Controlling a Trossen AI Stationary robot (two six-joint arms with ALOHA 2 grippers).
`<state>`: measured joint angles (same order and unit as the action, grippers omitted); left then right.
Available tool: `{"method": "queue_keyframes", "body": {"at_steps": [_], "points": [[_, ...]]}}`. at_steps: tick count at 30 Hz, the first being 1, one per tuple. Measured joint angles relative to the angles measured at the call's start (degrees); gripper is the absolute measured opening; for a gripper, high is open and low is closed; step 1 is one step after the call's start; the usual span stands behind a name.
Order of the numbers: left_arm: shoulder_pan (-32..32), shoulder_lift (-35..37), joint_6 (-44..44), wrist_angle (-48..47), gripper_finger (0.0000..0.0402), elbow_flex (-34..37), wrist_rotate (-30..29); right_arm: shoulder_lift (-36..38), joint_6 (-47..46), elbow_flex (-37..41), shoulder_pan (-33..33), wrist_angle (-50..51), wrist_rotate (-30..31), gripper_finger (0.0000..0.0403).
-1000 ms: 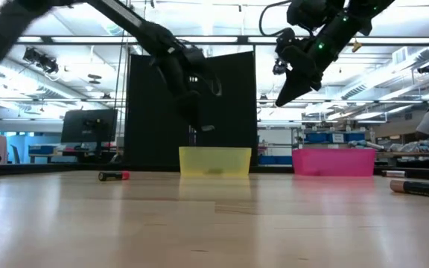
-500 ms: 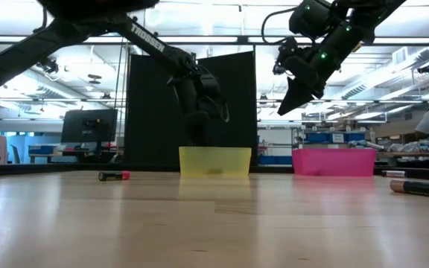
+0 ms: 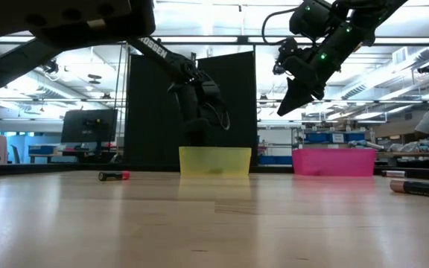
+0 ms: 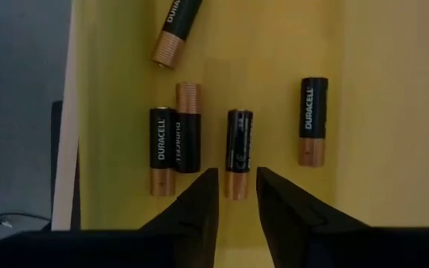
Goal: Sort batteries
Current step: Put the black-brown battery into the yellow bin, then put the black-red battery into the blue bin
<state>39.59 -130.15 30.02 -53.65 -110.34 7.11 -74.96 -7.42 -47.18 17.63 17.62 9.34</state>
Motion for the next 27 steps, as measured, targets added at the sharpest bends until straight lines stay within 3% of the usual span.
{"method": "queue_keyframes", "body": {"at_steps": [6, 14, 22, 27], "points": [[-0.07, 0.0, -1.92, 0.35, 0.0105, -0.09, -0.48, 0.0, 0.85, 0.0, 0.0, -0.02, -0.02, 0.0015], [-1.57, 0.0, -3.85, 0.06, 0.0099, -4.82, -10.51, 0.0, 2.56, 0.0, 0.0, -0.74, -0.04, 0.0014], [-1.86, 0.6, -6.09, -6.53, 0.0097, -8.33, -5.76, 0.0, 4.23, 0.0, 0.0, -1.31, -0.04, 0.0014], [-4.01, 4.08, -6.84, -10.88, 0.0049, -8.33, -3.91, 0.0, 4.63, 0.0, 0.0, -1.31, -0.07, 0.0015]]}}
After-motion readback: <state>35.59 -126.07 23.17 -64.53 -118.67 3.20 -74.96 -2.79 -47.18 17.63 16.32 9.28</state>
